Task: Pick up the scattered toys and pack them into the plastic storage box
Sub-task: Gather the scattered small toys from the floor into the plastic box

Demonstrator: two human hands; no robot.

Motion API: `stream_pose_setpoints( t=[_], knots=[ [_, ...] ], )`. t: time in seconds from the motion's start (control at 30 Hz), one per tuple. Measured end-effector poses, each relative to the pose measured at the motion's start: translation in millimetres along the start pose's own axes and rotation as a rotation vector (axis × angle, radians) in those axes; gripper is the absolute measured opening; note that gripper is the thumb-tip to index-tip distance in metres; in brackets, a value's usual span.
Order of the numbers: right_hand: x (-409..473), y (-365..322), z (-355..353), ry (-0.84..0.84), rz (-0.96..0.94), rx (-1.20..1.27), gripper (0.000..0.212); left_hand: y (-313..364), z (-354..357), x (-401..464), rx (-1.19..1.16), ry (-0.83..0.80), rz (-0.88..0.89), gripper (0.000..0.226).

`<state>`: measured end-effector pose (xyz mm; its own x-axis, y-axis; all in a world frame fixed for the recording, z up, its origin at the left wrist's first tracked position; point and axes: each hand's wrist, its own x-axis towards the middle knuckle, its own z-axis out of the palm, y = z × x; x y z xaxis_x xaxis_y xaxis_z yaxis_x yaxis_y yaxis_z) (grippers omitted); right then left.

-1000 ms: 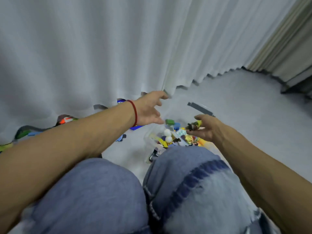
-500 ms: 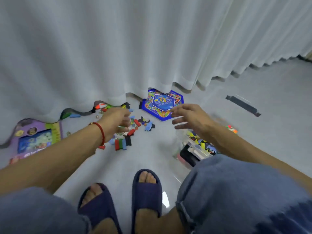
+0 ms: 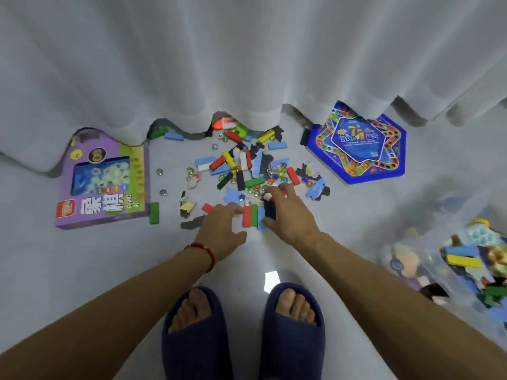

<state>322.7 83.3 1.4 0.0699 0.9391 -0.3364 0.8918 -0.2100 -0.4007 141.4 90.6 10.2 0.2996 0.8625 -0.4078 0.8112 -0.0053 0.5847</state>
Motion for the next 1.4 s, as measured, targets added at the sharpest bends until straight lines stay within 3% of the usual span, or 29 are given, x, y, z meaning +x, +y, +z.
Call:
stream_pose_setpoints(
  t=[0.2,0.33,0.6,0.77,1.03,1.13,1.2,1.27,1.4],
  knots=[
    [6.5,13.5,35.6,0.196,-0.034,0.099,0.053,9.1,46.3,25.6,0.131,0.134,0.087,0.074],
    [6.8,16.1,42.4,0.293,-0.030,0.219,0.034,17.4,58.0,34.4,0.219,0.229,0.025,0.065],
    [12.4,26.2,38.3,0.227,0.013,0.198,0.057,11.0,53.6,28.6,0.267,0.206,0.084,0.049],
    [18.8,23.4,38.7,0.207,-0.064,-0.003,0.050,3.6,51.4,25.0,0.363,0.215,0.080,0.037],
    [15.5,26.6,40.2,0.177,-0.055,-0.083,0.048,-2.3,51.3,23.3,0.386,0.215,0.161,0.036],
    [16.9,28.6,41.2,0.186,-0.043,-0.045,0.037,-7.7,50.1,24.0,0.257,0.254,0.166,0.032],
    [17.2,30.4,40.4,0.200,-0.070,-0.021,0.032,-6.8,46.4,26.0,0.042,0.288,0.119,0.029],
    [16.0,32.0,38.5,0.209,-0.086,-0.023,0.031,-1.2,40.6,27.5,-0.262,0.300,0.017,0.024],
    [16.9,32.4,34.2,0.154,-0.060,-0.078,0.031,15.7,23.7,23.8,-1.050,0.159,-0.389,0.018]
  ],
)
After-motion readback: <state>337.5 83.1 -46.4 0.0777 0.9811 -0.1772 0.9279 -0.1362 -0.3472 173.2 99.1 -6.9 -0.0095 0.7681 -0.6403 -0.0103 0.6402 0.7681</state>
